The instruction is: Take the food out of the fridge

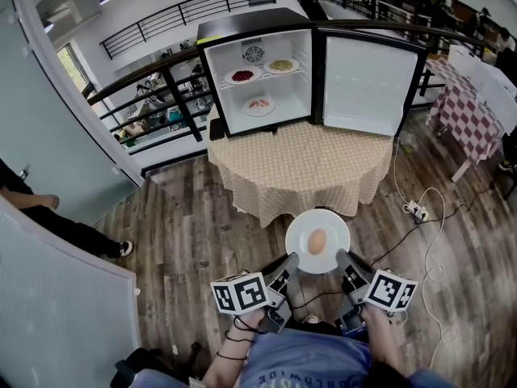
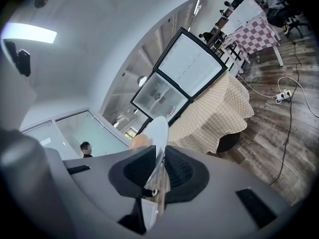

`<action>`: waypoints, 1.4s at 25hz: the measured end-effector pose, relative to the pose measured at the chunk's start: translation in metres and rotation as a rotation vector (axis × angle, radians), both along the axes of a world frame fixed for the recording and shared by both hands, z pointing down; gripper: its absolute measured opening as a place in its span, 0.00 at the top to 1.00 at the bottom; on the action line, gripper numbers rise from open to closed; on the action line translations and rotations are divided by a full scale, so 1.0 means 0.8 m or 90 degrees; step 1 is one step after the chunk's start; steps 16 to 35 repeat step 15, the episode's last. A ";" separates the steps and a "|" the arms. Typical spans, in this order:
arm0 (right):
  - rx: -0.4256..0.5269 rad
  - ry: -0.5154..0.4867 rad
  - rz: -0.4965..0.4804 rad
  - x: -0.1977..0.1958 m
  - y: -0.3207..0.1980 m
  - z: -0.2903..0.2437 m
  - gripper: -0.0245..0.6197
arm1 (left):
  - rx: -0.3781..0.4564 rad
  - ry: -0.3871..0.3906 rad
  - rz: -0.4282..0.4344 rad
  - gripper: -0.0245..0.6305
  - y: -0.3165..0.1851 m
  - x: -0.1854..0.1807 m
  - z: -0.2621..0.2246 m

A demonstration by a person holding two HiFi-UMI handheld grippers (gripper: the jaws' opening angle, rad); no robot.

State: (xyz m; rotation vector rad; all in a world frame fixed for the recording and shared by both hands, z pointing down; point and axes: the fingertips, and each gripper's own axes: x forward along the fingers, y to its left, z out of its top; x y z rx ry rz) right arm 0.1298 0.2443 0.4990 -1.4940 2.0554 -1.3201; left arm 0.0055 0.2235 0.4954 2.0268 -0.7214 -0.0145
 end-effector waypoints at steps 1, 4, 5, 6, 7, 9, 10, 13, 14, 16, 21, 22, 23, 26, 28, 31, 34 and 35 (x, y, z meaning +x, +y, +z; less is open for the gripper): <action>0.004 -0.003 -0.001 -0.001 0.000 -0.002 0.87 | 0.001 0.000 0.000 0.90 0.000 0.000 0.000; 0.007 -0.003 -0.001 -0.001 0.001 -0.003 0.86 | 0.001 -0.001 -0.001 0.90 0.002 -0.001 0.000; 0.004 0.001 0.000 0.000 0.002 -0.002 0.86 | 0.001 -0.001 -0.001 0.90 0.003 -0.001 0.001; 0.003 0.003 0.000 0.000 0.003 -0.001 0.86 | 0.001 -0.001 -0.001 0.90 0.003 -0.001 0.001; 0.003 0.004 -0.001 0.000 0.003 -0.002 0.86 | 0.002 -0.001 -0.001 0.90 0.003 -0.001 0.000; 0.006 0.004 -0.003 -0.002 0.002 -0.003 0.86 | 0.005 0.000 0.000 0.90 0.003 -0.001 -0.002; 0.008 0.003 -0.003 -0.003 0.002 -0.004 0.86 | 0.005 0.001 0.000 0.90 0.003 -0.002 -0.002; 0.012 0.001 -0.005 -0.006 0.004 -0.005 0.87 | 0.002 0.003 -0.001 0.90 0.005 -0.003 0.000; 0.014 0.001 -0.005 -0.006 0.005 -0.005 0.86 | 0.002 0.004 -0.002 0.90 0.007 -0.003 0.000; 0.015 0.001 -0.005 -0.006 0.005 -0.005 0.87 | 0.002 0.005 -0.002 0.90 0.008 -0.003 0.000; 0.015 0.001 -0.005 -0.006 0.005 -0.005 0.87 | 0.002 0.005 -0.002 0.90 0.008 -0.003 0.000; 0.015 0.001 -0.005 -0.006 0.005 -0.005 0.87 | 0.002 0.005 -0.002 0.90 0.008 -0.003 0.000; 0.015 0.001 -0.005 -0.006 0.005 -0.005 0.87 | 0.002 0.005 -0.002 0.90 0.008 -0.003 0.000; 0.015 0.001 -0.005 -0.006 0.005 -0.005 0.87 | 0.002 0.005 -0.002 0.90 0.008 -0.003 0.000; 0.015 0.001 -0.005 -0.006 0.005 -0.005 0.87 | 0.002 0.005 -0.002 0.90 0.008 -0.003 0.000; 0.015 0.001 -0.005 -0.006 0.005 -0.005 0.87 | 0.002 0.005 -0.002 0.90 0.008 -0.003 0.000; 0.015 0.001 -0.005 -0.006 0.005 -0.005 0.87 | 0.002 0.005 -0.002 0.90 0.008 -0.003 0.000; 0.015 0.001 -0.005 -0.006 0.005 -0.005 0.87 | 0.002 0.005 -0.002 0.90 0.008 -0.003 0.000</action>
